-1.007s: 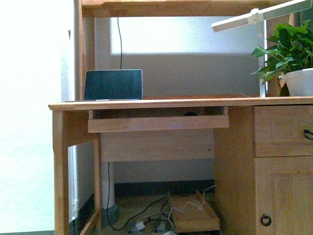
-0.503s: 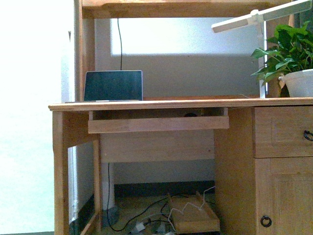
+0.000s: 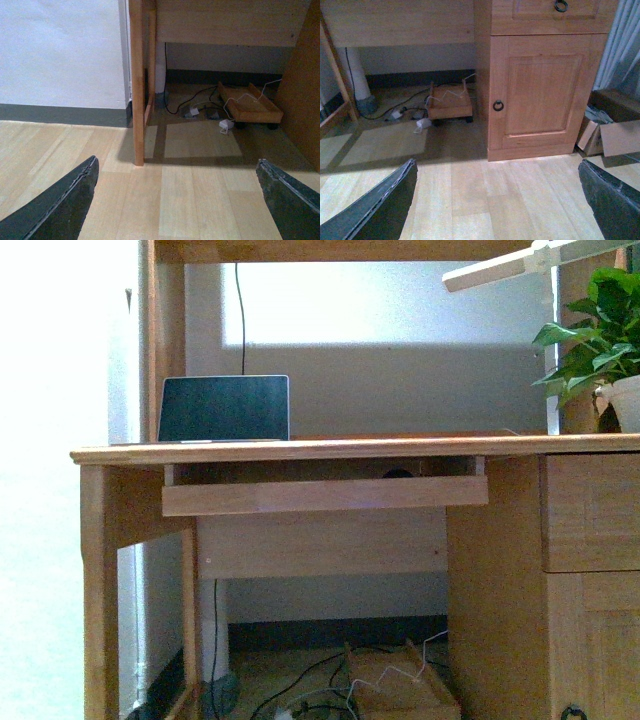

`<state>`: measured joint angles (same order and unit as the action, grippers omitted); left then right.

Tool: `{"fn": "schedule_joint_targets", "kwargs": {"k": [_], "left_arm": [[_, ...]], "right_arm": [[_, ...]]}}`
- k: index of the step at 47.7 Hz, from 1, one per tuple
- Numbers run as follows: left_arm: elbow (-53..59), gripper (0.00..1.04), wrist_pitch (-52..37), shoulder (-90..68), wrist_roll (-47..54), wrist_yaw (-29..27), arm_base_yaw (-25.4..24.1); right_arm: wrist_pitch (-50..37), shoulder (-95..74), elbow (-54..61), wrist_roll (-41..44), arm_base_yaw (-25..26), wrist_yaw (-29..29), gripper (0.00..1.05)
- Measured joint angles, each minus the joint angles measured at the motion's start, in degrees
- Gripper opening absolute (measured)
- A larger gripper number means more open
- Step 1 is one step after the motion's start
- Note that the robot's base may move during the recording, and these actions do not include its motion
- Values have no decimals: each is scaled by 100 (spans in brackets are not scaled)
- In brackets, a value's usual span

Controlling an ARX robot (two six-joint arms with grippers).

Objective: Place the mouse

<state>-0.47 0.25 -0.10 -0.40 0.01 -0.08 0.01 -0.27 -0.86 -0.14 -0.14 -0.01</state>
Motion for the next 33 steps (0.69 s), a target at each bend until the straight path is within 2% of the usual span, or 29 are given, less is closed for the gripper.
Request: {"fn": "schedule_joint_targets", "kwargs": {"k": [33], "left_arm": [[0,97,0,0,0,0,2]], "right_arm": [[0,0,-2,0,2,-2,97]]}}
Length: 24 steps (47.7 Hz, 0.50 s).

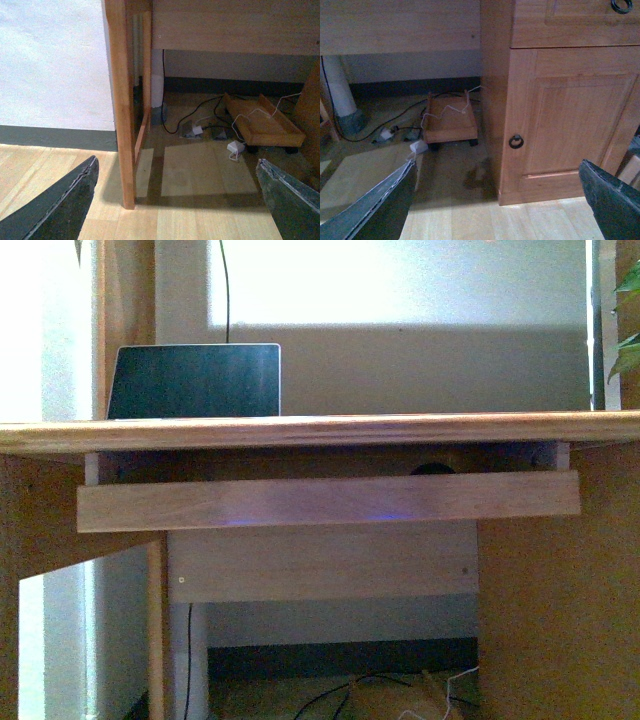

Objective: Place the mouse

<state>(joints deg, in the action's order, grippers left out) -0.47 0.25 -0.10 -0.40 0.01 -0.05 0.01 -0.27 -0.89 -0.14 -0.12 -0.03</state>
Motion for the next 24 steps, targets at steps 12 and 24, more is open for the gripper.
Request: {"fn": "schedule_joint_targets", "kwargs": {"k": [12,24], "left_arm": [[0,97,2,0,-2,-2,0],[0,97,2,2,0,-2,0]], "right_arm": [[0,-2,2,0,0,-4,97],[2,-2,2,0,0,2,97]]}}
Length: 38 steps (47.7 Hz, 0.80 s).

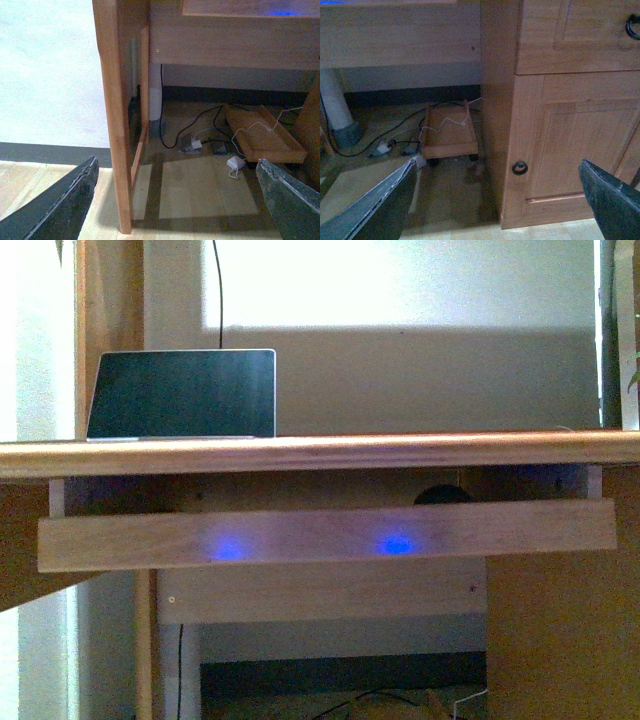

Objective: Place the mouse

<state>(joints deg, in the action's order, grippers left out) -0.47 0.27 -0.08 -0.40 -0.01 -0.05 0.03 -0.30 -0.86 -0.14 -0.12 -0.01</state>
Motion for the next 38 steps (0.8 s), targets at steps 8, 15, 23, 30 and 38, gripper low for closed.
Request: {"fn": "schedule_joint_targets", "kwargs": {"k": [8,15,23,30,38], "left_arm": [[0,97,0,0,0,0,0],[0,97,0,0,0,2,0],[0,97,0,0,0,0,0],[0,97,0,0,0,0,0],[-216,97,398,-1014,-205,131,63]], "right_arm": [[0,2,0,2,0,0,97],[0,2,0,-2,0,0,97],[-2,0,0,0,0,-4,97],[-2,2,0,0,0,-2,97],[-2,2,-2,0,0,-2,97]]}}
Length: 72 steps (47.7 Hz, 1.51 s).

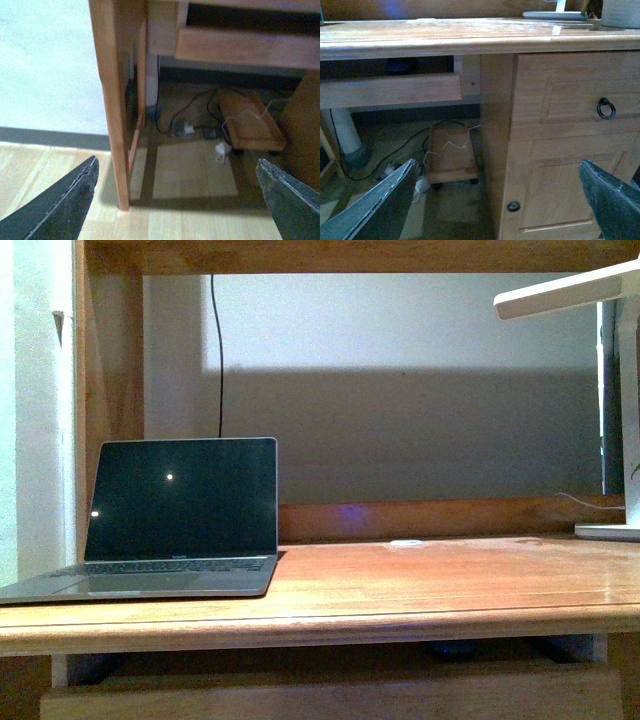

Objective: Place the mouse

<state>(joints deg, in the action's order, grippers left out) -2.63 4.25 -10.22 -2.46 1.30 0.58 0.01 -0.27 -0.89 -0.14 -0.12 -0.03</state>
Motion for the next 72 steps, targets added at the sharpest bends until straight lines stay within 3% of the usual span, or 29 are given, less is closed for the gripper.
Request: {"fn": "schedule_joint_targets", "kwargs": {"k": [7,14,27,38,62,72], "left_arm": [[-693,97,-1093,-2225,767,1064,-660],[-1515,97,-2131,-4162,1875,1379,-1086],[-2247,97,-5160,-7064,5882,1626,-728],[-2948,97,-5860,-8520,7949,1982,-435],[-4470,97,-6404,-10362,8520,2243,-271],[-5021,97,-6192,-10893,8520,2404,-337]], "right_arm": [[0,0,0,0,0,0,97],[0,0,2,0,0,0,97],[0,0,2,0,0,0,97],[0,0,2,0,0,0,97],[0,0,2,0,0,0,97],[0,0,2,0,0,0,97]]}}
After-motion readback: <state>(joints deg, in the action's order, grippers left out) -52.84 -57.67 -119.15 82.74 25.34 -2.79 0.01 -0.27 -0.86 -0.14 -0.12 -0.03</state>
